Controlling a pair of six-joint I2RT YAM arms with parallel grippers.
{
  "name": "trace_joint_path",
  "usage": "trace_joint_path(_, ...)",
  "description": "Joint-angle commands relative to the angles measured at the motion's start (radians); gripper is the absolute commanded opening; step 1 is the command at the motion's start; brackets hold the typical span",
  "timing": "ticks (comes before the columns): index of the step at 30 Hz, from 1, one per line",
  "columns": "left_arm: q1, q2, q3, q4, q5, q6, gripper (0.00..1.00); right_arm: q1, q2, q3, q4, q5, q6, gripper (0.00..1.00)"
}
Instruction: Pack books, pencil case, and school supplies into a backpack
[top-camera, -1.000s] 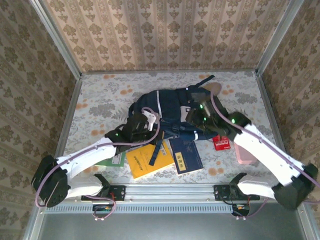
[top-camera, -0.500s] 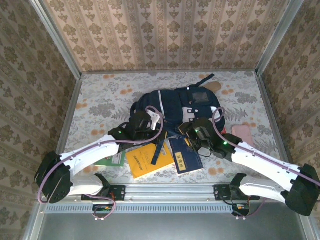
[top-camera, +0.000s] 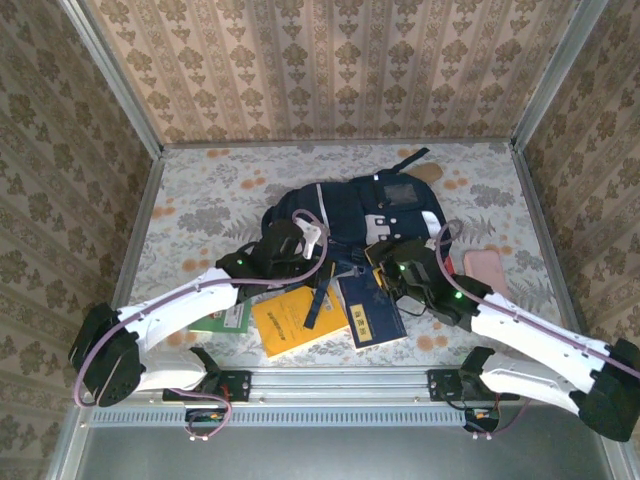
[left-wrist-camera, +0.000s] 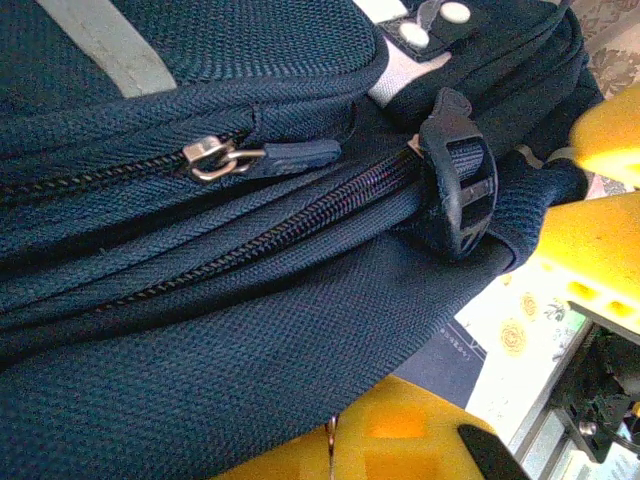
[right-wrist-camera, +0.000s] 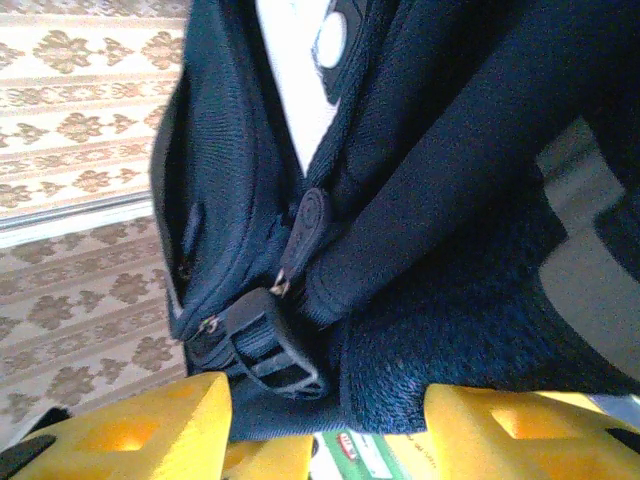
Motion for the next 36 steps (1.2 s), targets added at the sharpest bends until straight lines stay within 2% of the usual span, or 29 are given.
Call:
trace_joint_path(1,-0.01,-0.002,0.082,0.056,0.017,0.016,0.0,-0.004,-0.064,-0.034,-0.037,0.02,0.043,0.56)
trace_joint_path(6,-0.009,0.018,0.113,0.063,0.037,0.008,0.0,0.009,-0.081,-0.107,0.029,0.01,0.107,0.56)
trace_joint_path(12,-0.018,0.021,0.11,0.079,0.051,0.003,0.0,-0.007,-0.016,-0.138,0.176,0.047,0.074,0.58)
trace_joint_path(17,-0.025,0.017,0.096,0.069,0.051,0.005,0.0,-0.059,0.011,-0.164,0.299,0.09,-0.024,0.48)
trace_joint_path(20,-0.026,0.006,0.084,0.068,0.056,0.003,0.0,-0.087,0.02,-0.164,0.309,0.088,-0.043,0.41)
trace_joint_path(21,-0.027,0.001,0.082,0.066,0.059,0.005,0.0,-0.093,0.024,-0.163,0.314,0.086,-0.05,0.36)
trace_joint_path(25,-0.028,-0.007,0.086,0.024,0.04,0.024,0.0,-0.121,0.04,-0.148,0.324,0.062,-0.08,0.0)
trace_joint_path(30,-0.016,-0.009,0.103,-0.084,-0.026,0.064,0.0,-0.172,0.005,-0.129,0.255,0.036,-0.102,0.0)
trace_joint_path(36,0.033,-0.014,0.068,-0.11,-0.037,0.047,0.0,-0.24,-0.023,-0.132,0.223,-0.025,-0.114,0.0)
